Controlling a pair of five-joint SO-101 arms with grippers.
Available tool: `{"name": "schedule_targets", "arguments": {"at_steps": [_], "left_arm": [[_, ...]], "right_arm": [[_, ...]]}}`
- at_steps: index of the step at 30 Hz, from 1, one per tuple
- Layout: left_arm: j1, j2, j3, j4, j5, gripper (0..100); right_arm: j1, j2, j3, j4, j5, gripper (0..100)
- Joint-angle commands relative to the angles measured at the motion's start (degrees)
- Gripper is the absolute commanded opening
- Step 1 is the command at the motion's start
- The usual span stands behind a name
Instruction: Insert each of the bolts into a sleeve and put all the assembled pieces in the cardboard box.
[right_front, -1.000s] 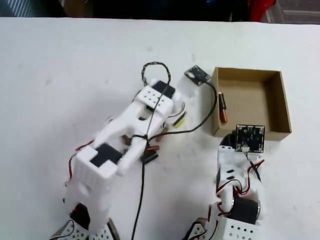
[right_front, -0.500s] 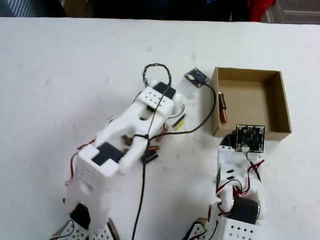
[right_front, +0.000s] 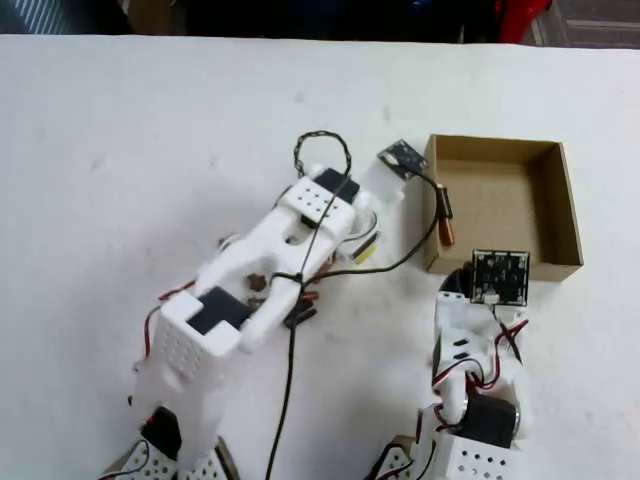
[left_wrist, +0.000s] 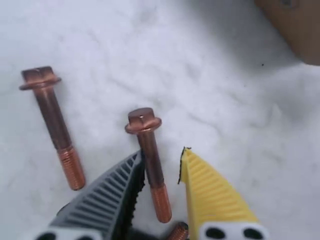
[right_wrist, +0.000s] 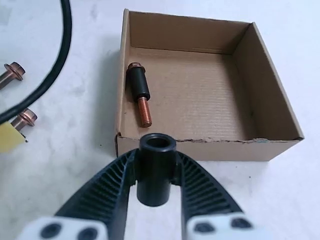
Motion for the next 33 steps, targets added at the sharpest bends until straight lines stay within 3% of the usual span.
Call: {"name": "schedule_targets", "arguments": {"at_steps": [1, 14, 29, 33], "left_arm": [[0.75, -2.68, -2.64, -1.67, 0.18, 15], [-2.77, -2.51, -2.20, -4.31, 0.70, 15], [-2.24, 2.86, -2.73, -6.33, 0.70, 15], [-2.24, 2.86, -2.64, -7.38, 4.57, 15]], "right_arm": [[0.48, -0.57, -0.62, -1.36, -0.62, 1.7], [0.48, -0.57, -0.62, -1.45, -0.53, 1.7], [0.48, -0.57, -0.62, -2.07, -0.53, 1.7], [0.48, -0.57, -0.62, -2.07, -0.53, 1.7]]}}
